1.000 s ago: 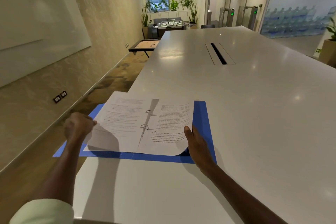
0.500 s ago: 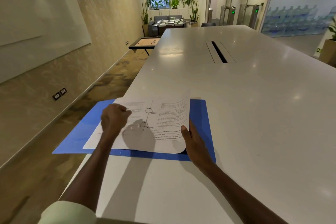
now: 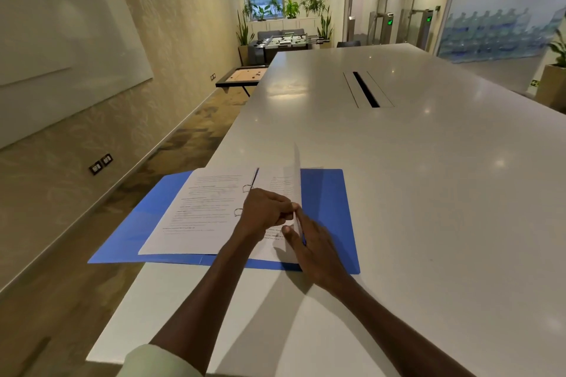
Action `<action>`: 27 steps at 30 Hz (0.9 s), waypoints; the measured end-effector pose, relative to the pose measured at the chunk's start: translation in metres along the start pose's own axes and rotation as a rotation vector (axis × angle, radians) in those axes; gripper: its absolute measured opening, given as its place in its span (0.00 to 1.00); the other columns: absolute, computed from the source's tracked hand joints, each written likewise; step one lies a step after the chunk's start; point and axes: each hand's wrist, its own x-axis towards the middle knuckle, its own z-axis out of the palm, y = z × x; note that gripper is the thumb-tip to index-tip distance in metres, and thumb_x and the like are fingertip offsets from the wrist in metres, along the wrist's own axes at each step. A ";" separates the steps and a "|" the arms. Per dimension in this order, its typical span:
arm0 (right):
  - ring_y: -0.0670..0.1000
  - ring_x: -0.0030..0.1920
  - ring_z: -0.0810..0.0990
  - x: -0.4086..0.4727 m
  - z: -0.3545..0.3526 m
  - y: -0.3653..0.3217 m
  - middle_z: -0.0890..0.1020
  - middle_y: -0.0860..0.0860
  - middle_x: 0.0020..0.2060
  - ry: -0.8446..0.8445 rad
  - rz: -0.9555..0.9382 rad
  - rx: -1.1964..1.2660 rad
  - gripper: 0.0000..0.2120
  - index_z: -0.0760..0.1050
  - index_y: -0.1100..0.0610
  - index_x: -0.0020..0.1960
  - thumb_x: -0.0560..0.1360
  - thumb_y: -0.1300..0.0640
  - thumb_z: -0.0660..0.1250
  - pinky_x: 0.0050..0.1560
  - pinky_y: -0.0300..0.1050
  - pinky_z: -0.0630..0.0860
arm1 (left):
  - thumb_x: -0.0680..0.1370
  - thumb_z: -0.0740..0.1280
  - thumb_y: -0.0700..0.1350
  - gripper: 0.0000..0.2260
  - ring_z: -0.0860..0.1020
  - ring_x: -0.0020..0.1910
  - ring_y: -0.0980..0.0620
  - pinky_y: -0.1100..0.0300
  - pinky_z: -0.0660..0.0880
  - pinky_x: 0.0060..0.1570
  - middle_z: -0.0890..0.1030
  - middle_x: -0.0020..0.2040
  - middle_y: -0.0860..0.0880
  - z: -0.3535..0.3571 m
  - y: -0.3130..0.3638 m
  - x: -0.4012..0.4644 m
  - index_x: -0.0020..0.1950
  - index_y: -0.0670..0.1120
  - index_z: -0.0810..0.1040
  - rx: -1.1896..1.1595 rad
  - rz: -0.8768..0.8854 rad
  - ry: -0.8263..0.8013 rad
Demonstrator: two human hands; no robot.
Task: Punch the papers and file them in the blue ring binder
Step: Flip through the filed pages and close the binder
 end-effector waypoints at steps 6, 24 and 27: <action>0.53 0.74 0.62 -0.001 0.002 0.004 0.63 0.48 0.74 -0.012 0.030 0.056 0.38 0.50 0.50 0.78 0.74 0.31 0.48 0.76 0.55 0.57 | 0.70 0.76 0.39 0.05 0.84 0.38 0.44 0.54 0.83 0.46 0.85 0.38 0.41 -0.003 -0.011 0.004 0.42 0.38 0.85 0.006 -0.021 0.086; 0.47 0.61 0.76 0.008 0.005 0.016 0.73 0.43 0.66 0.127 -0.021 0.390 0.40 0.59 0.45 0.72 0.68 0.24 0.52 0.55 0.42 0.80 | 0.73 0.74 0.45 0.12 0.81 0.36 0.52 0.64 0.77 0.33 0.83 0.43 0.46 -0.022 -0.006 0.003 0.52 0.40 0.82 -0.070 -0.045 0.085; 0.39 0.56 0.76 0.005 0.004 0.015 0.73 0.40 0.65 0.120 -0.057 0.389 0.28 0.60 0.43 0.71 0.75 0.33 0.55 0.47 0.30 0.78 | 0.75 0.72 0.45 0.09 0.83 0.39 0.50 0.60 0.78 0.34 0.84 0.43 0.47 -0.045 0.005 0.005 0.52 0.43 0.82 -0.046 -0.013 0.117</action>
